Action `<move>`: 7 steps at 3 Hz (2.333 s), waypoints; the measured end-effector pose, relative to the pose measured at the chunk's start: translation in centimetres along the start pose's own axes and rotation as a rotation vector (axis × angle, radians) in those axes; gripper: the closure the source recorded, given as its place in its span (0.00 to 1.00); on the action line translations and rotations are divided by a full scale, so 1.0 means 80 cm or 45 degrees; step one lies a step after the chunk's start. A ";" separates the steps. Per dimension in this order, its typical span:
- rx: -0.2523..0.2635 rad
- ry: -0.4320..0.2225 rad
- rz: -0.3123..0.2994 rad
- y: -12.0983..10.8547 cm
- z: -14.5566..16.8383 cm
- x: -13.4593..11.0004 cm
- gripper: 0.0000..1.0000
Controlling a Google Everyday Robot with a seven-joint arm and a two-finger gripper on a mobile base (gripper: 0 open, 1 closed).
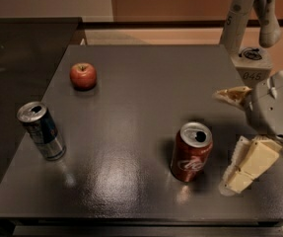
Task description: Pick coke can
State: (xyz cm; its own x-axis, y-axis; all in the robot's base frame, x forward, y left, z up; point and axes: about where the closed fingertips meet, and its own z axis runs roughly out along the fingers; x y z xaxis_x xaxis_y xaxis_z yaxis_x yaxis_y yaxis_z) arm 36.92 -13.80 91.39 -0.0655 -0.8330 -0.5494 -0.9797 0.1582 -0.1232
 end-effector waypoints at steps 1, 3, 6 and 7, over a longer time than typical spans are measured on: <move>-0.027 -0.070 -0.014 0.009 0.020 -0.004 0.00; -0.062 -0.180 -0.014 0.018 0.044 -0.017 0.00; -0.072 -0.268 0.008 0.019 0.052 -0.027 0.40; -0.066 -0.281 0.013 0.017 0.049 -0.030 0.62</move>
Offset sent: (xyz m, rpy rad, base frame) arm -0.0073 0.0341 -0.0316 0.1656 0.0212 0.0576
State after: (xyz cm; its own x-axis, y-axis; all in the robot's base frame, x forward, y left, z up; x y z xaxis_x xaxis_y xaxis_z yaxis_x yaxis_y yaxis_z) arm 36.44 -9.53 89.32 -0.0378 -0.6942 -0.7188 -0.9880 0.1335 -0.0770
